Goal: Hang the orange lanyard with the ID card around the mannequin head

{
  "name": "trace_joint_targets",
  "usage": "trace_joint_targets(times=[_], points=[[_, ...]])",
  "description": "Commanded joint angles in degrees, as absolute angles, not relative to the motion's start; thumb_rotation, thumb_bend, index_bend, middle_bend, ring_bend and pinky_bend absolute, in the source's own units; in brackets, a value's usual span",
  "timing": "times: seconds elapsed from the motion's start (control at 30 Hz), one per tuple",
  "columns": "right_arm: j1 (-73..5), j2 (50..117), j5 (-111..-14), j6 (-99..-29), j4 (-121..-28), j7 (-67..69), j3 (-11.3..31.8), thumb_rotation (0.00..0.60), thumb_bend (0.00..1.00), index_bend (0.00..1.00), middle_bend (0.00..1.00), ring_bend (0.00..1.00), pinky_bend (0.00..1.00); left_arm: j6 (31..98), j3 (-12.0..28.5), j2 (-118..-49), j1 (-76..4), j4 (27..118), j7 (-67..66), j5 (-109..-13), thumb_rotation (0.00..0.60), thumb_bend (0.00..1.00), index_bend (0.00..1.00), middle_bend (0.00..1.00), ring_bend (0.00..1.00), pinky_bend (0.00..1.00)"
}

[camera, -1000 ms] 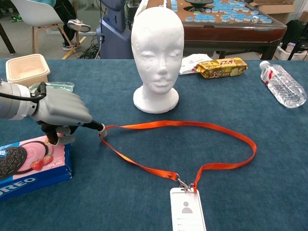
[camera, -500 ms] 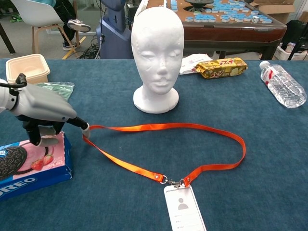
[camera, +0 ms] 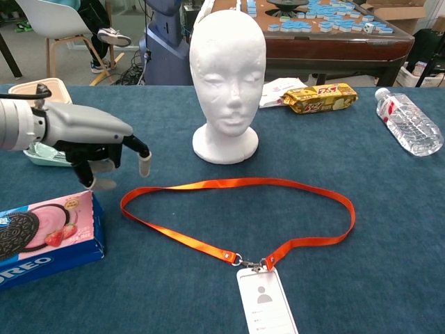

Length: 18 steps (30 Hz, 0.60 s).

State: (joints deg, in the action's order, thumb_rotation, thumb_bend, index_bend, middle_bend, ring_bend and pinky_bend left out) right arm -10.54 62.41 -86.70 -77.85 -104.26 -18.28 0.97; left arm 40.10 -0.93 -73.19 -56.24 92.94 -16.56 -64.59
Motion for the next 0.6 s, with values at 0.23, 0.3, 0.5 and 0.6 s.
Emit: trace_joint_targets(times=[0.23,0.3,0.5,0.6], points=[[-10.34,62.36,-86.22,-77.67,-104.09,-18.01,0.96,0.6,0.79,0.15,0.76,0.8,0.93,43.39,2.36,-82.6,-55.63,84.59,-20.26,-59.85,0.6,0.34,0.4,0.9,0.88,0.76],[-10.19,62.37,-86.03,-77.75,-104.03,-17.96,0.95,0.6,0.79,0.15,0.76,0.8,0.93,43.73,2.52,-83.99,-55.74,83.59,-21.49,-58.79,0.6,0.33,0.4,0.91,0.88,0.77],[-10.03,62.42,-85.91,-77.73,-103.92,-17.84,0.9,0.6,0.79,0.15,0.76,0.8,0.93,45.93,2.88,-87.9,-55.52,80.9,-24.83,-56.9,0.6,0.27,0.44,0.92,0.9,0.79],[-9.94,62.36,-85.82,-77.8,-103.89,-17.73,0.94,0.6,0.79,0.15,0.76,0.8,0.93,46.22,3.1,-89.26,-55.43,79.94,-25.57,-56.22,0.6,0.27,0.45,0.92,0.9,0.8]])
